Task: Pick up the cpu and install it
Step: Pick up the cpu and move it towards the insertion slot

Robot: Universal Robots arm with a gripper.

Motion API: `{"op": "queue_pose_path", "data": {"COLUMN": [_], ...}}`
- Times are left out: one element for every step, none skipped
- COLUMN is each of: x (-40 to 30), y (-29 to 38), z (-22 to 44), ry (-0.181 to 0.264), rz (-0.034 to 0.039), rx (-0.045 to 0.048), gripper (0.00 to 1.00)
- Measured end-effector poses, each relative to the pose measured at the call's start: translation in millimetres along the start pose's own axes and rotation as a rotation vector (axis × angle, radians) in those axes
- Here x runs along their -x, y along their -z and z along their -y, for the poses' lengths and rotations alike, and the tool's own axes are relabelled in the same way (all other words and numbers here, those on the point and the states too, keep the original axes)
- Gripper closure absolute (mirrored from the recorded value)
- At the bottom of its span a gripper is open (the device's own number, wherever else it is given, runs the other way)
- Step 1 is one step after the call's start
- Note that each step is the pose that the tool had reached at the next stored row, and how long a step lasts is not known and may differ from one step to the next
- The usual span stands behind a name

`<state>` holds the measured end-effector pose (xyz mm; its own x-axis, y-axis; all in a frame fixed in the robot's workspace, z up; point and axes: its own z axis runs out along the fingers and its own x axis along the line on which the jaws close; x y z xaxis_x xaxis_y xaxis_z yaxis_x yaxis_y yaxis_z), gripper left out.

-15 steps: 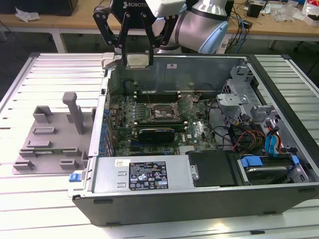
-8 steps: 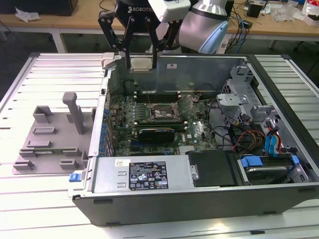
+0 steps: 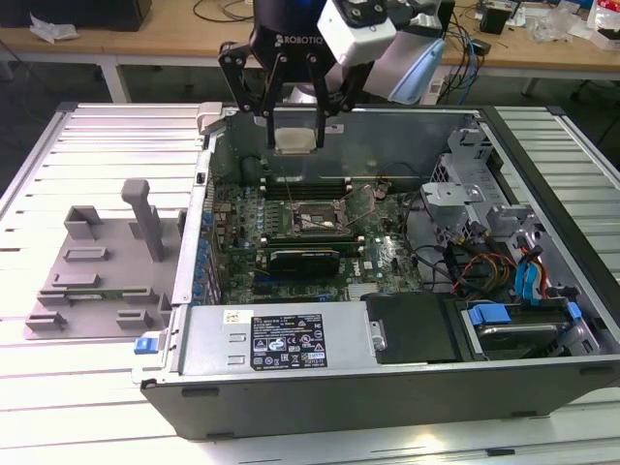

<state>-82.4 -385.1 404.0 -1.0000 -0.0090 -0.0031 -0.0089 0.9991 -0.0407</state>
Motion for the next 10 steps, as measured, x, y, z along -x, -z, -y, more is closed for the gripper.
{"op": "queue_pose_path", "data": {"x": [1.0,1.7,2.4,4.8,8.0,9.3,10.9,12.0,13.2,13.7], "y": [-1.1,-1.9,-2.8,-5.0,-8.8,-11.1,-14.6,-17.3,-20.5,-22.4], "z": [0.0,-0.1,-0.1,-0.1,-0.3,-0.4,-0.5,-0.6,-0.7,-0.8], "ry": [0.000,0.000,0.000,0.000,0.000,0.000,0.000,0.000,0.000,0.000], "rz": [0.0000,0.0000,-0.0001,0.0000,-0.0001,-0.0001,-0.0001,-0.0001,-0.0001,-0.0001], "rx": [-0.0003,-0.0005,-0.0008,-0.0009,-0.0010,-0.0010,-0.0009,-0.0010,-0.0009,-0.0009], "gripper": [0.45,0.45,0.45,0.45,0.45,0.45,0.45,0.45,0.45,0.45]}}
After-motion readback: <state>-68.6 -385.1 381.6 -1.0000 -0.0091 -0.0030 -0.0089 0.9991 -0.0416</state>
